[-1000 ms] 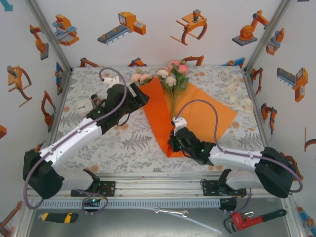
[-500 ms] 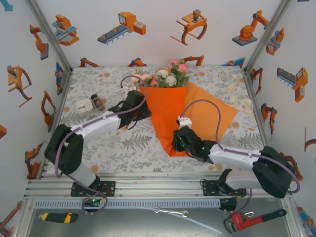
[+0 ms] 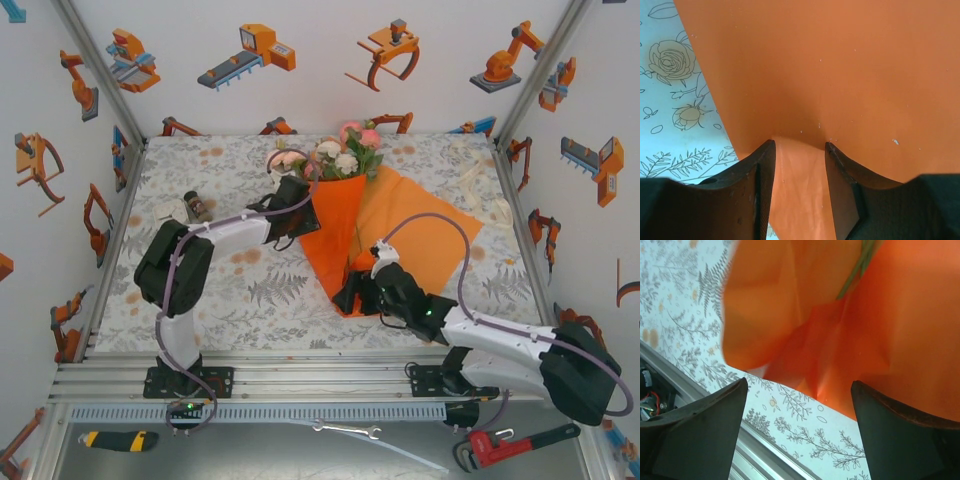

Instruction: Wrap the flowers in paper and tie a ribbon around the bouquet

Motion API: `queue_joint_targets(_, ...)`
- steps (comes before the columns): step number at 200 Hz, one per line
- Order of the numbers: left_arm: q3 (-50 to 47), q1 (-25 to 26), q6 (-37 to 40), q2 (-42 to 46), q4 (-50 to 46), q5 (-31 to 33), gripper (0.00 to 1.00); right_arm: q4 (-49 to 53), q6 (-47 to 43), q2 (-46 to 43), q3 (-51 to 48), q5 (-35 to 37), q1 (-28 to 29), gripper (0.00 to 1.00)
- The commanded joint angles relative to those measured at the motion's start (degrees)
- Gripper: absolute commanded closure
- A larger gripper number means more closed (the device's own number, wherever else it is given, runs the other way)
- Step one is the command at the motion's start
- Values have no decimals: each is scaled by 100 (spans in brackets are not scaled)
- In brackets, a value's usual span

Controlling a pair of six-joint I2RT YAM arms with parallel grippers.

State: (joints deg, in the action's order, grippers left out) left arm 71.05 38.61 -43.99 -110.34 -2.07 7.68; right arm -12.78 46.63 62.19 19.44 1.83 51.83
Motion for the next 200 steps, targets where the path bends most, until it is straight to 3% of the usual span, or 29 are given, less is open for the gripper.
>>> queue_joint_targets(1,262,-48,-140,-203,114,21,56,-463,406,449,250,-221,20,24)
queue_joint_targets(42,575,-164,-398,-465,-371,294,57,-146,23,1084,840,-317,45,27)
queue_joint_targets(61,584,-210,-491,-503,-410,330,58,8,-191,1197,899,4,46,28)
queue_joint_targets(92,546,-274,-508,-488,-382,349,58,636,-397,1210,1080,415,46,57)
queue_joint_targets(117,542,-417,-456,-514,-311,310,57,872,-495,1027,1032,502,14,88)
queue_joint_targets(127,520,-509,-438,-498,-304,287,57,952,-538,862,991,586,-51,93)
queue_joint_targets(157,445,-751,-314,-444,-197,183,56,314,-524,645,556,60,-548,91)
queue_joint_targets(164,462,-792,-279,-459,-201,164,56,266,-550,742,534,-66,-610,84)
queue_joint_targets(179,497,-872,-208,-488,-188,85,56,522,-848,987,650,-89,-622,59)
queue_joint_targets(200,484,-944,-101,-458,-159,62,56,1296,-1092,1168,921,512,-621,52)
